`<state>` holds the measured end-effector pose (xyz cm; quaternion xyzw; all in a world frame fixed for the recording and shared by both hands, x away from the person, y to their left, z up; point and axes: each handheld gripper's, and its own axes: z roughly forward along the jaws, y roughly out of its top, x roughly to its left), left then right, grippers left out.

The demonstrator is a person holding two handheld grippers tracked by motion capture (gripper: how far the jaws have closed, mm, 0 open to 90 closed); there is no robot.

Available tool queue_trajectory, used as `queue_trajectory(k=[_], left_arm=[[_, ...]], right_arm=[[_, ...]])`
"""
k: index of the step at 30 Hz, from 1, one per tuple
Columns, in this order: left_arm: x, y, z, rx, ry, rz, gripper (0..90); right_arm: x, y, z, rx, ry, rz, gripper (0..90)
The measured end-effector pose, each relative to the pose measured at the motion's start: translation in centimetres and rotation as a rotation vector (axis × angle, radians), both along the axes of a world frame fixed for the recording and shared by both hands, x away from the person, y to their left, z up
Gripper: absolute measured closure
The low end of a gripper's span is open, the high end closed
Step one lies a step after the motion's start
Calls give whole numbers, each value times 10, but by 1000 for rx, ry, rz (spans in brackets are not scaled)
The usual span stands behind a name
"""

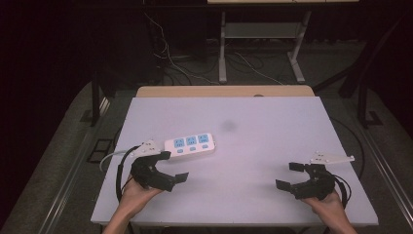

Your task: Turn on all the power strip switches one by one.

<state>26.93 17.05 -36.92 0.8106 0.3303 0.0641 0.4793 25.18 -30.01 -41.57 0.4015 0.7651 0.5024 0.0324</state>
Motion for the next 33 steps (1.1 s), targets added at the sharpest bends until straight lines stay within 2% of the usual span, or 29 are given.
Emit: queue_trajectory(k=[20,33], left_arm=[[19,10,19,60,7,6,0],[34,11,27,124,10,8,0]], right_arm=[[0,-1,0,-2,-3,-8,4],[0,-2,0,-3,-6,-13,4]])
